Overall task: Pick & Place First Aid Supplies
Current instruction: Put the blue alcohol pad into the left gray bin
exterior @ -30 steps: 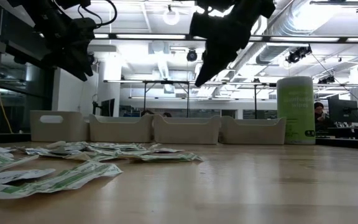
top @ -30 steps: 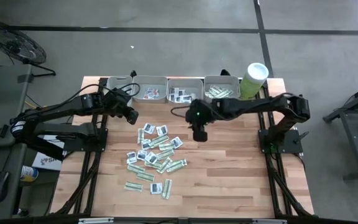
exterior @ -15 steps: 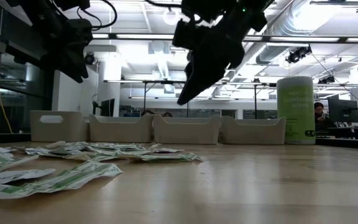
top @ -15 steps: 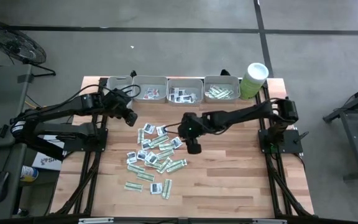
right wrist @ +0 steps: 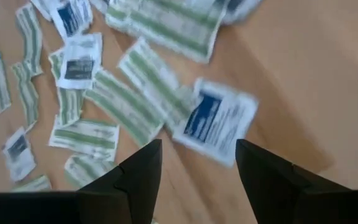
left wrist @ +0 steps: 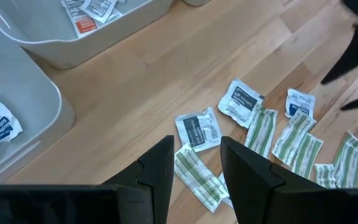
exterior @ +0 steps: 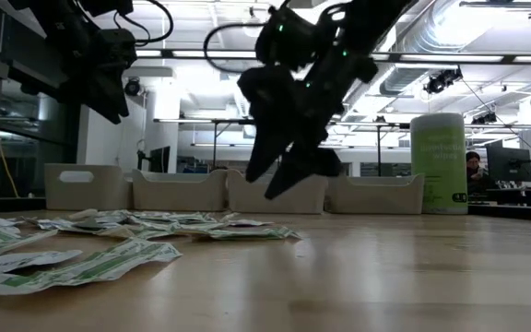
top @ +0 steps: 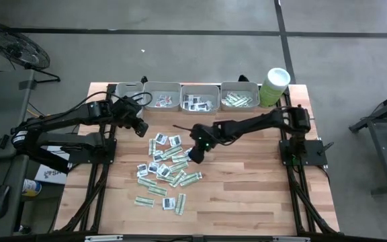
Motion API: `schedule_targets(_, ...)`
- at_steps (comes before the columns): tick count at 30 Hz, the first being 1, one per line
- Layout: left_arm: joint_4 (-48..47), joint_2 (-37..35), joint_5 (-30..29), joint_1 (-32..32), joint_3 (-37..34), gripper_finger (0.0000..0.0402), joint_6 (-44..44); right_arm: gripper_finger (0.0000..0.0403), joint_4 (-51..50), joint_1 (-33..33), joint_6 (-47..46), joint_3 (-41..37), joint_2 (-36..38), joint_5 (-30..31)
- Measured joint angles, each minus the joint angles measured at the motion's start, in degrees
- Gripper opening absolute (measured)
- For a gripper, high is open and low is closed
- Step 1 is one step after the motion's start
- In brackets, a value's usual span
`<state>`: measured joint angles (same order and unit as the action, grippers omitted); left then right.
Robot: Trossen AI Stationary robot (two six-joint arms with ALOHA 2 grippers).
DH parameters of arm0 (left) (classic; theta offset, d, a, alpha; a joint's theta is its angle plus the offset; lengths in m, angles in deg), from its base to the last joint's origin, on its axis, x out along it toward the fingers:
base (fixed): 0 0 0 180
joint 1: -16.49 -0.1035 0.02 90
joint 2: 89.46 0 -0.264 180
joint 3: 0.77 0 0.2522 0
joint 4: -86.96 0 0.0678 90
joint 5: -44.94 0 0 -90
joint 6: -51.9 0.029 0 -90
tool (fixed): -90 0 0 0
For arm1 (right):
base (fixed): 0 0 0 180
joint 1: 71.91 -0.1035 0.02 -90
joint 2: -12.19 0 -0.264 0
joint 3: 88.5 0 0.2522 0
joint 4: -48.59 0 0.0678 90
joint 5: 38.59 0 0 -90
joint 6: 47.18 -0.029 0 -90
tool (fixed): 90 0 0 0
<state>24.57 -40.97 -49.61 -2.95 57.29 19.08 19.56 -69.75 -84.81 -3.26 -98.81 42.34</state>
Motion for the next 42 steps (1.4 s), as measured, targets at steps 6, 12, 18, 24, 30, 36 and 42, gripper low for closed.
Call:
schedule_targets(6,0.00,0.00,-0.05,0.00,0.00,0.0131,0.00,0.0197,1.97,0.47,-5.02,0.00,-2.19,-0.90)
schedule_targets(12,-0.58,0.00,-0.07,0.00,0.00,0.0131,-0.01,0.0197,2.26,0.50,-7.57,0.00,-2.36,4.73)
schedule_targets(18,-1.28,0.00,-0.26,0.00,-0.02,0.0131,-0.01,0.0197,1.34,0.50,-8.64,0.00,-2.36,7.05)
schedule_targets(24,-1.27,0.00,-0.50,0.00,-0.01,0.0131,-0.02,0.0197,1.01,0.47,-8.82,0.00,-2.36,7.11)
schedule_targets(30,-1.27,0.00,-0.51,0.00,-0.02,0.0131,-0.02,0.0197,1.10,0.30,-8.83,1.46,-2.36,4.89)
schedule_targets(36,-1.26,0.00,-0.51,-0.01,-0.02,0.0131,-0.02,0.0197,-2.16,-0.42,-5.54,9.34,-2.75,8.60)
schedule_targets(42,-1.29,0.00,-0.22,0.00,-0.02,0.0131,-0.02,0.0197,-20.32,-0.45,-5.30,21.90,-7.37,12.59)
